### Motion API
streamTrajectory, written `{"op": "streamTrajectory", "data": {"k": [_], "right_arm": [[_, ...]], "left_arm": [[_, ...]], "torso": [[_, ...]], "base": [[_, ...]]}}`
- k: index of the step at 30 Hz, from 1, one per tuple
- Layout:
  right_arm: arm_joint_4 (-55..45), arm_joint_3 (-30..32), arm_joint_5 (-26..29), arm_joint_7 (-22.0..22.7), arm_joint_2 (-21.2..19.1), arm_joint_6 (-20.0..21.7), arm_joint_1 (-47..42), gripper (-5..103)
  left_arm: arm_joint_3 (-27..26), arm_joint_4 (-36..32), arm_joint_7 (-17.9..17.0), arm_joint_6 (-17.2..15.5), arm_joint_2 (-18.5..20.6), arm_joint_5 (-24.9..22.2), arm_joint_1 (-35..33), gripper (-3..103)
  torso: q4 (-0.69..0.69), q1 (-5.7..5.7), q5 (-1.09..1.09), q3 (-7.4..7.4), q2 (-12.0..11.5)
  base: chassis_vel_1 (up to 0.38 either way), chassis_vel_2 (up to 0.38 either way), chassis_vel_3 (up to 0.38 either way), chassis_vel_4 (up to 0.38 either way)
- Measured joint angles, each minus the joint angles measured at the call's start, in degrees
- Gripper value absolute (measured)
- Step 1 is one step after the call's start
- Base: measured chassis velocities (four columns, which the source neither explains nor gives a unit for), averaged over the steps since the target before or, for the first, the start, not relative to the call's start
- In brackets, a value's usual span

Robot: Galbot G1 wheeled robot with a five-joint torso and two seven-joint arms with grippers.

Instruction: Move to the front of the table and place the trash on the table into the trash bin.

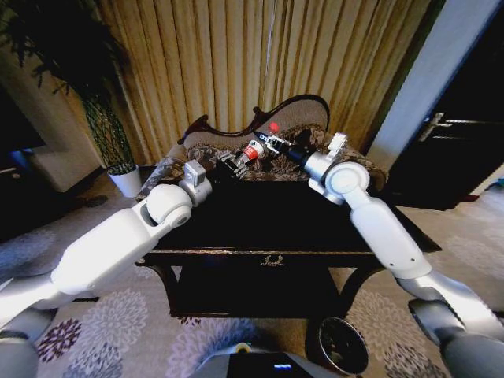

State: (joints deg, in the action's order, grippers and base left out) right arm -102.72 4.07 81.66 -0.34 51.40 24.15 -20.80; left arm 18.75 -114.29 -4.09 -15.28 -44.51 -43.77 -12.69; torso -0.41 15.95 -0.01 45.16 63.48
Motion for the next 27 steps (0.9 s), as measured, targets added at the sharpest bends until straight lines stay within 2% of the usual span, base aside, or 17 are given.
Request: {"op": "streamTrajectory", "data": {"k": [3,4,6,9,10,12,14,15,16,17,19,22,27], "right_arm": [[-0.13,0.01,-0.03,-0.01,-0.23,0.00,-0.02,40],[-0.15,0.04,-0.03,-0.01,-0.30,0.00,-0.02,40],[-0.15,0.04,-0.03,0.00,-0.33,0.00,-0.03,40],[-0.21,-0.01,-0.01,0.20,-0.36,0.10,-0.30,35],[-0.21,-0.01,-0.01,0.20,-0.36,0.10,-0.30,35],[-0.31,0.10,0.03,0.21,-0.40,0.09,-0.63,30],[-0.32,0.13,0.04,0.21,-0.42,0.09,-0.67,29],[-0.34,0.36,0.06,0.19,-0.57,0.09,-0.93,29],[-0.35,0.51,0.08,0.16,-0.66,0.04,-1.06,29],[-0.35,0.51,0.08,0.16,-0.66,0.04,-1.06,29],[-0.35,0.79,0.12,0.11,-0.86,-0.10,-1.22,29],[-0.35,1.19,0.35,0.12,-0.93,-0.26,-1.40,29],[-0.36,1.62,0.63,0.15,-1.26,-0.71,-1.82,29]], "left_arm": [[0.01,-0.02,-0.03,0.00,0.10,0.03,0.01,30],[0.01,-0.06,-0.08,0.00,0.17,0.12,-0.03,40],[0.00,-0.16,-0.22,0.01,0.24,0.16,-0.07,40],[-0.33,-0.29,-1.23,0.07,0.37,0.23,-0.10,55],[-0.33,-0.29,-1.23,0.07,0.37,0.23,-0.10,55],[-0.36,-0.34,-1.38,0.06,0.74,0.21,-0.41,67],[-0.37,-0.37,-1.38,0.06,0.80,0.20,-0.48,67],[-0.39,-0.64,-1.38,0.07,1.04,0.11,-0.85,77],[-0.40,-0.74,-1.38,0.07,1.09,0.04,-1.04,83],[-0.40,-0.74,-1.38,0.07,1.09,0.04,-1.04,83],[-0.40,-0.83,-1.47,0.07,1.08,-0.15,-1.17,93],[-0.40,-1.04,-1.62,0.07,1.15,-0.41,-1.17,99],[-0.65,-1.42,-2.08,0.07,1.85,-0.77,-1.57,100]], "torso": [[0.00,0.00,0.01,0.00,0.00],[0.00,0.00,0.01,0.00,0.00],[0.00,0.00,0.00,0.00,0.00],[0.00,0.00,0.00,0.00,0.00],[0.00,0.00,0.00,0.00,0.00],[0.00,0.00,0.01,0.00,0.00],[0.00,0.00,0.01,0.00,0.00],[0.00,0.00,0.00,0.00,0.00],[0.01,0.00,0.00,0.00,0.00],[0.01,0.00,0.00,0.00,0.00],[0.00,0.00,0.00,0.00,0.00],[0.00,0.00,0.00,0.00,0.00],[0.00,0.00,0.00,0.00,0.00]], "base": [[0.000,0.000,0.000,0.000],[0.000,0.000,0.000,0.000],[0.000,0.000,0.000,0.000],[0.000,0.000,0.000,0.000],[0.000,0.000,0.000,0.000],[0.000,0.000,0.000,0.000],[0.000,0.000,0.000,0.000],[0.000,0.000,0.000,0.000],[0.000,0.000,0.000,0.000],[0.000,0.000,0.000,0.000],[0.000,0.000,0.000,0.000],[0.000,0.000,0.000,0.000],[0.000,0.000,0.000,0.000]]}}
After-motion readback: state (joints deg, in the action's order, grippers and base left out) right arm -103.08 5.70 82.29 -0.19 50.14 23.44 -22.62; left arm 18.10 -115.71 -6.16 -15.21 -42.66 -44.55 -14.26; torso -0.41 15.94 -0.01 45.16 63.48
